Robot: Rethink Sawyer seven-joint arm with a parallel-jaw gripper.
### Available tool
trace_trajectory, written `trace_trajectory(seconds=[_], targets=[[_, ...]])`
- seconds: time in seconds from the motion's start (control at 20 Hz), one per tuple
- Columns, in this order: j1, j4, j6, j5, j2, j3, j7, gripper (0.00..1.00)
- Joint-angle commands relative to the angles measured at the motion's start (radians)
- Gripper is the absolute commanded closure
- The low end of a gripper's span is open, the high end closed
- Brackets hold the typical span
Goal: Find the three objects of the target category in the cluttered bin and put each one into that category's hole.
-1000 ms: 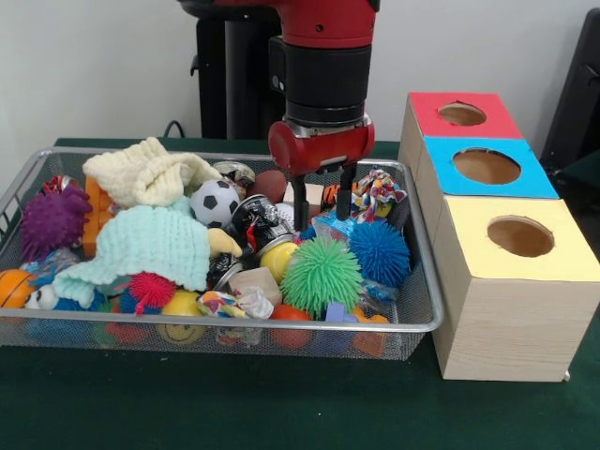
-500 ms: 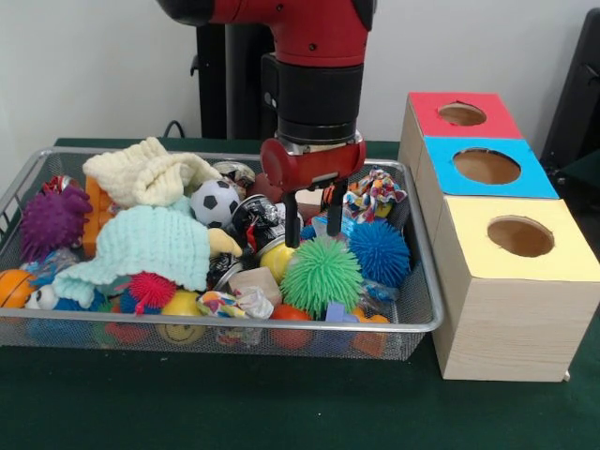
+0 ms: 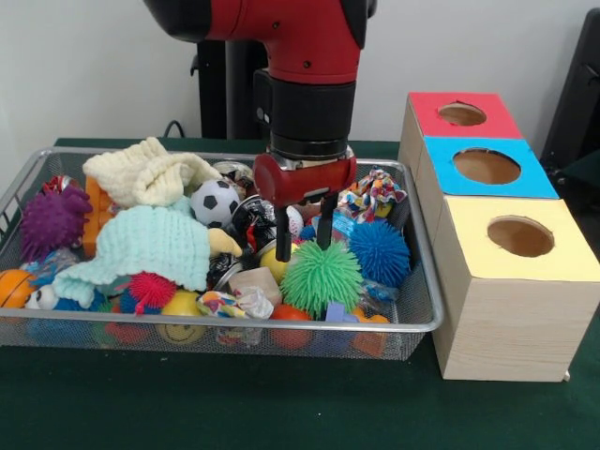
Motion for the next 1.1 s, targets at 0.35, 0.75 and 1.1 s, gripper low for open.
trace_trajectory(seconds=[0.35,0.75,1.1], targets=[[0.066,-0.110,0.375,-0.074,0.032,-0.054,-0.392,0.00],[0.097,-0.154,0.541,-0.130,0.044,-0.063,-0.486,0.00],[0.079,-0.163,0.532,-0.151,0.066,-0.042,-0.492,0.00]])
